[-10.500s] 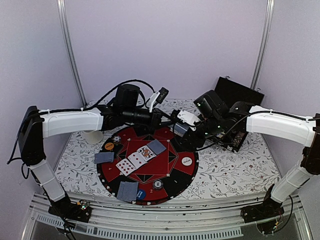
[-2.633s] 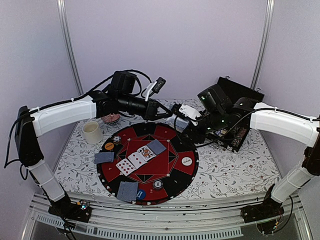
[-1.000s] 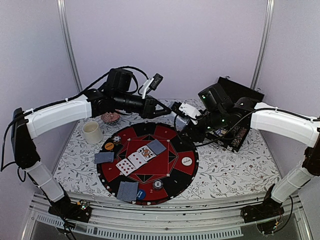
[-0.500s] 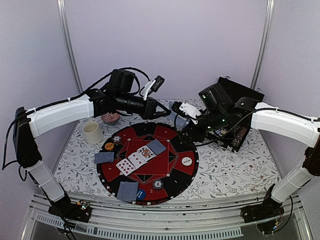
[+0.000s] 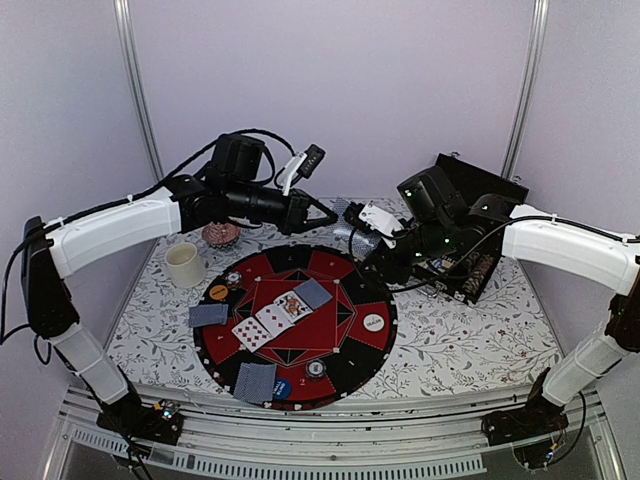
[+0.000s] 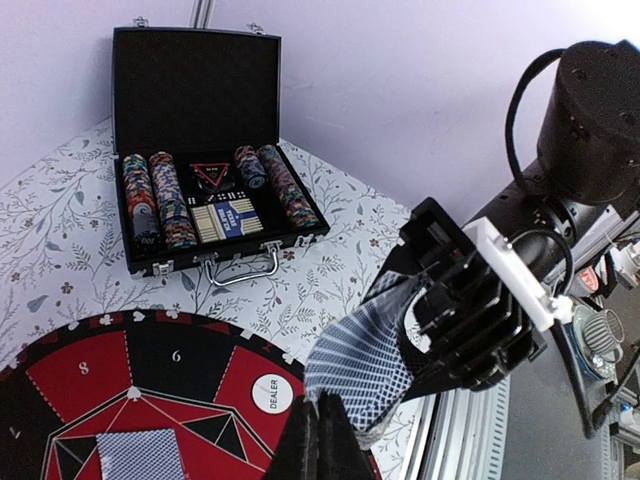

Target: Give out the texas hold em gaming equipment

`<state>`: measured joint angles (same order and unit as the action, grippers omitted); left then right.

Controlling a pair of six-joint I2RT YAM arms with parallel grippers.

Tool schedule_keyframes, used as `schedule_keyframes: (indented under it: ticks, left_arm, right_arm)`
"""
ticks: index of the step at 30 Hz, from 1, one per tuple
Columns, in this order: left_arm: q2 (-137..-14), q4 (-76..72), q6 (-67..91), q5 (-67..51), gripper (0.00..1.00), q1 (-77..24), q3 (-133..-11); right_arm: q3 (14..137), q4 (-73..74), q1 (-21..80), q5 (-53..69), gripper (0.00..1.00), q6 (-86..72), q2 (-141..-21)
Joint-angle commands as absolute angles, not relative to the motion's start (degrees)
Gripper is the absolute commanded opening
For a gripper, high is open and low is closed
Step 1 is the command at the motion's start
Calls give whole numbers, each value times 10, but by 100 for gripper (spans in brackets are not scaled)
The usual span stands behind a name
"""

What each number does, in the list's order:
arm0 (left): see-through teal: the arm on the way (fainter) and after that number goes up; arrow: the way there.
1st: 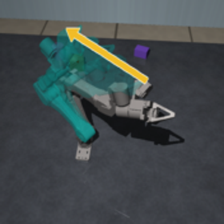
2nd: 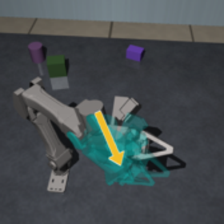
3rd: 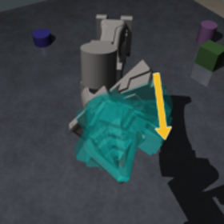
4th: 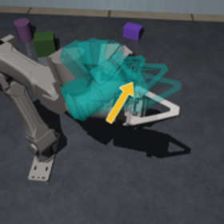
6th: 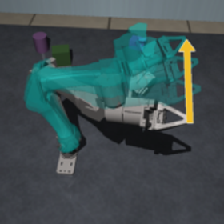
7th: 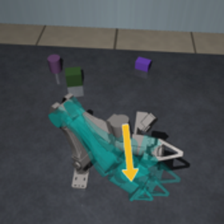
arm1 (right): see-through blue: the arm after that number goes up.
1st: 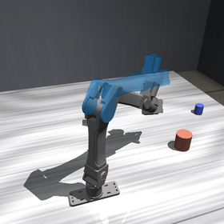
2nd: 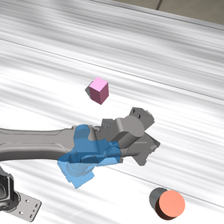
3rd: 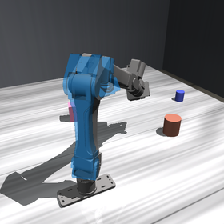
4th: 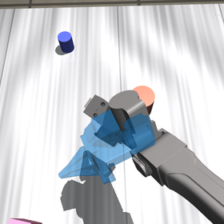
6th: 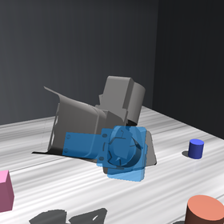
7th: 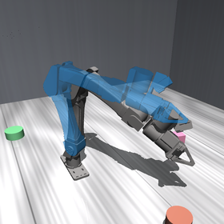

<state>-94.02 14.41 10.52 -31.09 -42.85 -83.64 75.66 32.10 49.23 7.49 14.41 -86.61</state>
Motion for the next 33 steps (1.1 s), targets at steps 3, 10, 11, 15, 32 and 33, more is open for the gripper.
schedule_keyframes:
  ticks: [3, 10, 11, 15, 32, 33]
  left_arm:
    - [-919, 136, 101, -321, 6, -428, -830]
    - [-937, 128, 111, -343, 10, -429, -833]
    - [-938, 128, 111, -343, 11, -430, -833]
    - [-936, 122, 112, -342, 13, -429, -833]
    - [-942, 136, 108, -338, 27, -435, -831]
    - [-945, 138, 105, -336, 30, -438, -833]
  right_arm:
    - [748, 307, 495, 72, 39, 149, -842]
    - [748, 304, 495, 81, 39, 147, -841]
    - [748, 304, 495, 81, 39, 147, -841]
    - [747, 305, 495, 81, 39, 147, -841]
    - [744, 299, 495, 85, 39, 144, -836]
    - [744, 299, 495, 85, 39, 144, -837]
